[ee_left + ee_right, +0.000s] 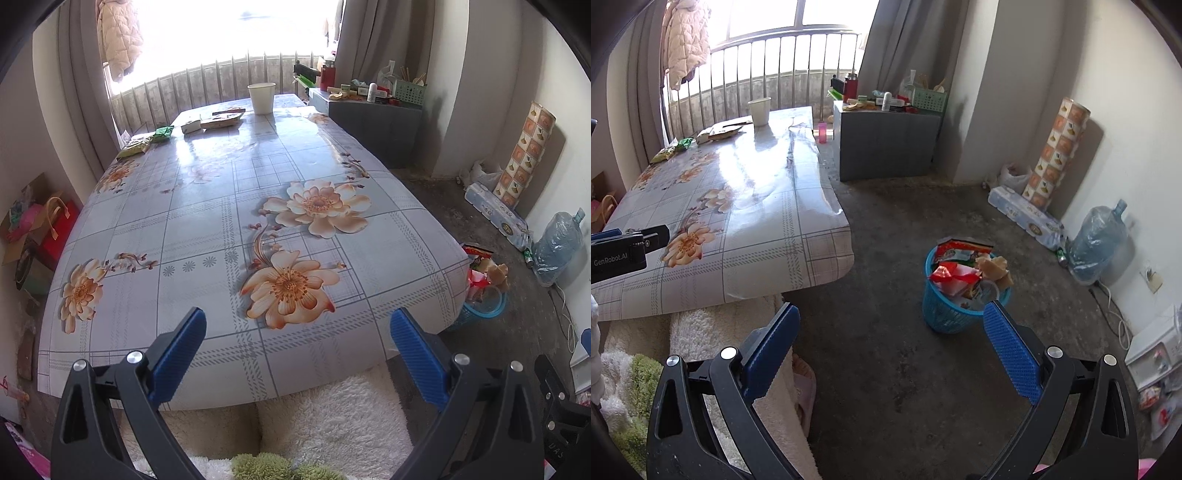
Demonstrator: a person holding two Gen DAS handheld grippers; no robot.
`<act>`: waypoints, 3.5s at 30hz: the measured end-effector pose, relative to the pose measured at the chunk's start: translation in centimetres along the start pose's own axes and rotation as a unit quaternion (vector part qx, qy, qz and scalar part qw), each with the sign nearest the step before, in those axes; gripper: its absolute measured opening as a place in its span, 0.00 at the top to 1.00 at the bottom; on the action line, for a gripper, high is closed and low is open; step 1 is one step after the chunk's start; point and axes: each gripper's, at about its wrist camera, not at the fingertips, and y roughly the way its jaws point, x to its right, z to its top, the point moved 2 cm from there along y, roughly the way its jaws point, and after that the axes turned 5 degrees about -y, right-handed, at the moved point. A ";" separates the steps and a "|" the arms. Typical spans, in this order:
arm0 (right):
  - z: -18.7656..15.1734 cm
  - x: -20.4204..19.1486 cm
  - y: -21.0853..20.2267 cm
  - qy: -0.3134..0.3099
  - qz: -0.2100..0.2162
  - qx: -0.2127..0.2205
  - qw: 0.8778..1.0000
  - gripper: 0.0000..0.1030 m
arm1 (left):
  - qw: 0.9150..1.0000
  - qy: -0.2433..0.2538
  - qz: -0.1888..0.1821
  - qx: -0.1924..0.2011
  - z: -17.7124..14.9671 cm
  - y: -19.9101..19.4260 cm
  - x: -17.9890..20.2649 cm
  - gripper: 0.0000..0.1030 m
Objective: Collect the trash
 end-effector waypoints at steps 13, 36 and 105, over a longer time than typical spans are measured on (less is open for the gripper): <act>-0.4 -0.2 -1.3 0.002 0.022 -0.044 0.999 0.07 | 1.000 0.008 0.004 0.003 -0.8 -1.3 0.9 0.05; 1.9 0.1 -6.0 -0.008 -0.009 -0.020 1.000 0.07 | 0.999 0.030 -0.014 0.026 -0.8 -3.1 1.6 0.05; 3.6 -1.4 -5.7 -0.023 -0.001 -0.011 1.000 0.07 | 0.998 0.031 0.000 0.052 0.0 -4.4 -0.3 0.05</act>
